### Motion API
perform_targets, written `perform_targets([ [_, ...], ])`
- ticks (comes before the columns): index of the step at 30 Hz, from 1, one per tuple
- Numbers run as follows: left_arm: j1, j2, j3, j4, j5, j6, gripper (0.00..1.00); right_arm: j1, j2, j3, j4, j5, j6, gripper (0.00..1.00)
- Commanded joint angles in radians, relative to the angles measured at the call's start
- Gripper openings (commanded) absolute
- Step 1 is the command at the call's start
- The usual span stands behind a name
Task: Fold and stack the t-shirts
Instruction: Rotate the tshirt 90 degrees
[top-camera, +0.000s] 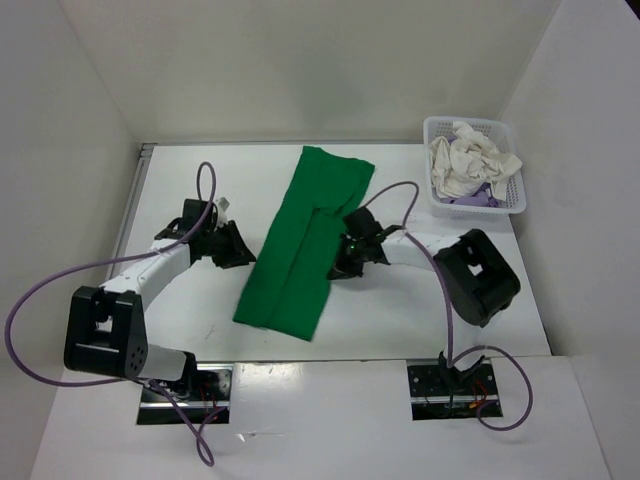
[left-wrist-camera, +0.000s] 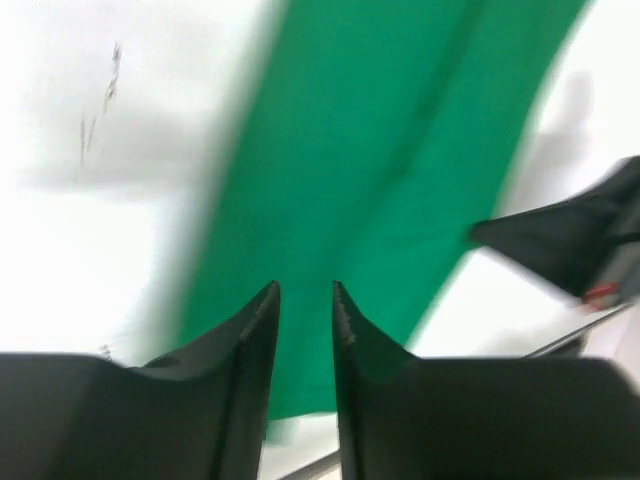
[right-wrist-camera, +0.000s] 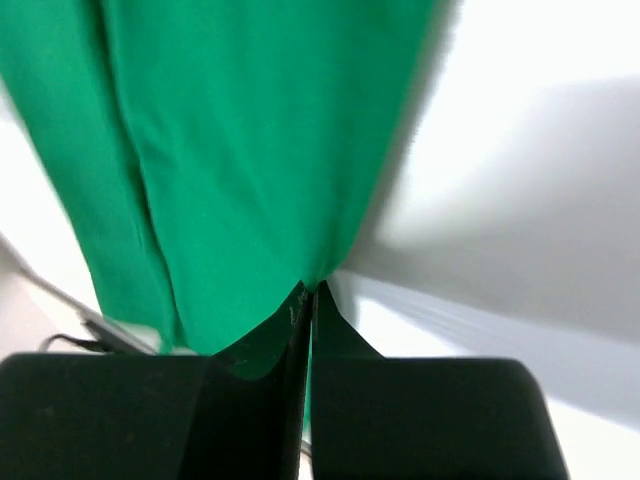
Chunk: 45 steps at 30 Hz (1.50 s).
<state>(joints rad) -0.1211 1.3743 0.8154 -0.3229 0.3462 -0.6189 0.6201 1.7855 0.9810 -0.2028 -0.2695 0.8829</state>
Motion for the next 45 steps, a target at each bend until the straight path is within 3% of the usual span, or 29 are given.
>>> perform_targets([
  [1, -0.008, 0.042, 0.054, -0.116, 0.048, 0.087, 0.38, -0.077, -0.101, -0.097, -0.153, -0.059, -0.171, 0.00],
  [4, -0.055, 0.032, 0.022, -0.162, 0.048, 0.087, 0.42, -0.120, -0.129, -0.122, -0.205, -0.086, -0.209, 0.00],
  [6, -0.118, 0.003, 0.008, -0.175, 0.033, 0.042, 0.44, -0.140, -0.164, -0.122, -0.228, -0.059, -0.229, 0.06],
  [7, -0.133, 0.003, -0.005, -0.176, 0.033, 0.025, 0.44, -0.140, -0.178, -0.122, -0.239, -0.050, -0.229, 0.12],
  [8, -0.150, -0.007, -0.015, -0.192, 0.043, 0.010, 0.44, -0.152, -0.192, -0.113, -0.239, -0.050, -0.229, 0.28],
  [11, -0.229, -0.026, -0.024, -0.238, 0.005, -0.037, 0.40, -0.163, -0.238, -0.113, -0.267, -0.059, -0.214, 0.40],
  [14, -0.229, -0.069, -0.088, -0.239, 0.022, -0.082, 0.37, -0.163, -0.271, -0.177, -0.235, -0.068, -0.174, 0.44],
  [17, -0.229, -0.089, -0.098, -0.216, 0.022, -0.097, 0.37, -0.197, -0.259, -0.202, -0.196, -0.068, -0.154, 0.44],
  [18, -0.229, -0.102, -0.088, -0.199, 0.022, -0.097, 0.37, -0.209, -0.249, -0.180, -0.187, -0.068, -0.154, 0.40],
  [19, -0.229, -0.115, -0.076, -0.161, 0.039, -0.107, 0.37, -0.239, -0.223, -0.123, -0.204, -0.057, -0.176, 0.24],
  [21, -0.229, -0.115, -0.058, -0.122, 0.057, -0.116, 0.35, -0.279, -0.195, 0.001, -0.237, -0.042, -0.209, 0.06],
  [22, -0.229, -0.100, -0.020, -0.111, 0.066, -0.116, 0.25, -0.299, -0.184, 0.040, -0.248, -0.013, -0.238, 0.01],
  [25, -0.229, 0.009, 0.088, -0.143, 0.091, -0.075, 0.15, -0.356, -0.112, 0.197, -0.274, 0.085, -0.295, 0.00],
  [26, -0.229, 0.037, 0.097, -0.143, 0.091, -0.064, 0.07, -0.368, -0.048, 0.279, -0.285, 0.110, -0.309, 0.00],
  [29, -0.229, 0.037, 0.097, -0.120, 0.048, -0.064, 0.00, -0.369, 0.085, 0.408, -0.274, 0.188, -0.332, 0.02],
  [34, -0.229, 0.002, 0.044, -0.061, 0.046, -0.102, 0.00, -0.369, 0.285, 0.593, -0.273, 0.249, -0.364, 0.03],
  [45, -0.229, -0.018, -0.010, -0.060, 0.083, -0.111, 0.02, -0.387, 0.471, 0.804, -0.303, 0.306, -0.395, 0.04],
])
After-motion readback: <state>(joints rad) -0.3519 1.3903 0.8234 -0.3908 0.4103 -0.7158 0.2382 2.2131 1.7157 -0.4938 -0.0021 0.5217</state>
